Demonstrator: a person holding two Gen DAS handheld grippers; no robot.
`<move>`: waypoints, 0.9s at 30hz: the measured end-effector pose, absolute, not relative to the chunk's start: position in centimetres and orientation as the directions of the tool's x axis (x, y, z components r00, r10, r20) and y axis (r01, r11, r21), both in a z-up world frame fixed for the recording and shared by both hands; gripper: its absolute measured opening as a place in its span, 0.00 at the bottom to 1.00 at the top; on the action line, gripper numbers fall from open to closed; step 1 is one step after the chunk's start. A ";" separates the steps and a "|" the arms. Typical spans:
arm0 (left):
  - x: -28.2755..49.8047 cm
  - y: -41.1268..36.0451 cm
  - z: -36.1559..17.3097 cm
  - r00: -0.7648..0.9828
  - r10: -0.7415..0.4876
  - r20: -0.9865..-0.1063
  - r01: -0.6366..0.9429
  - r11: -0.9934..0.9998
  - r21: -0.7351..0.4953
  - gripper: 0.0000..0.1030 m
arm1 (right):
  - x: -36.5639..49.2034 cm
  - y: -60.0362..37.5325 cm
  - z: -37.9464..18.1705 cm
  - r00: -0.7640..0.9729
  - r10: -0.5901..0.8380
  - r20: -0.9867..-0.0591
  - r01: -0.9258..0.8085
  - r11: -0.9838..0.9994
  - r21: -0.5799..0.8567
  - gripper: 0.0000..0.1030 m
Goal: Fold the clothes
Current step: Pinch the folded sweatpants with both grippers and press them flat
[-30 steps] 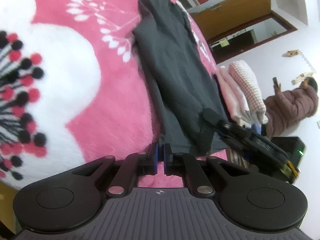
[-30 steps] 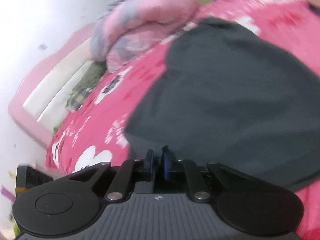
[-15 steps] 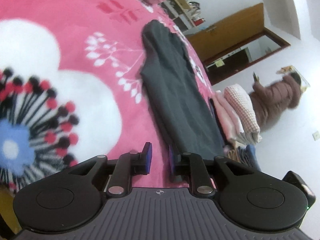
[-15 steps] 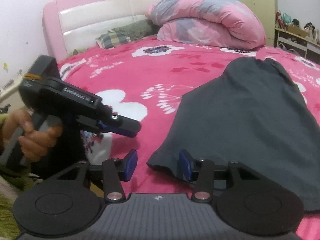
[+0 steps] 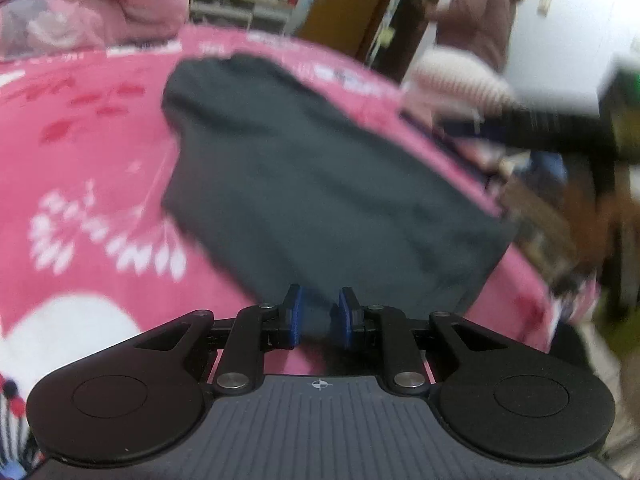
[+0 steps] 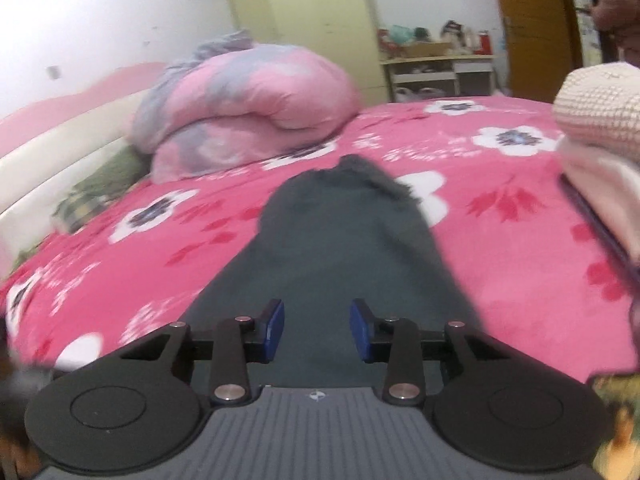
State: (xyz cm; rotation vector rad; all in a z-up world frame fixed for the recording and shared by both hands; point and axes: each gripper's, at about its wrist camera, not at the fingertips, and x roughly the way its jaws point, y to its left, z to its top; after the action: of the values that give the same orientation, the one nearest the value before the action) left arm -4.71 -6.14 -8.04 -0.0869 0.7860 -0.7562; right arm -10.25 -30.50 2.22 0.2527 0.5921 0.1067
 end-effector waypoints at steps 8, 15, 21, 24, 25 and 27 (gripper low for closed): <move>-3.4 -3.5 -9.1 0.374 -0.735 -0.565 0.577 0.662 -0.478 0.18 | 5.2 -34.3 3.3 0.764 0.249 -0.596 0.044 0.901 0.432 0.37; -1.9 -1.4 -10.5 0.298 -0.816 -0.496 0.538 0.572 -0.619 0.18 | 19.2 -31.5 2.0 0.744 0.178 -0.644 -0.023 0.970 0.241 0.37; -2.1 -0.6 -11.2 0.288 -0.838 -0.463 0.544 0.541 -0.642 0.18 | 26.9 -31.6 -3.7 0.707 0.037 -0.707 0.061 0.992 0.113 0.31; -2.1 -0.6 -11.3 0.284 -0.844 -0.456 0.540 0.533 -0.651 0.18 | 28.0 -33.1 -6.5 0.675 0.028 -0.737 0.124 0.981 0.151 0.30; -2.1 -0.5 -11.4 0.283 -0.845 -0.453 0.538 0.531 -0.655 0.18 | 27.8 -33.3 -6.5 0.685 0.033 -0.728 0.125 0.979 0.162 0.30; -1.9 -0.4 -11.4 0.282 -0.848 -0.449 0.528 0.528 -0.665 0.18 | 27.0 -33.6 -5.7 0.693 0.027 -0.720 0.141 0.975 0.172 0.30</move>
State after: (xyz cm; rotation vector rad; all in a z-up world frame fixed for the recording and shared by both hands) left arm -1.93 -0.36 -11.44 -0.4300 0.8718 -0.9601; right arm 26.98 -33.58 -5.67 0.2219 0.8039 -0.0643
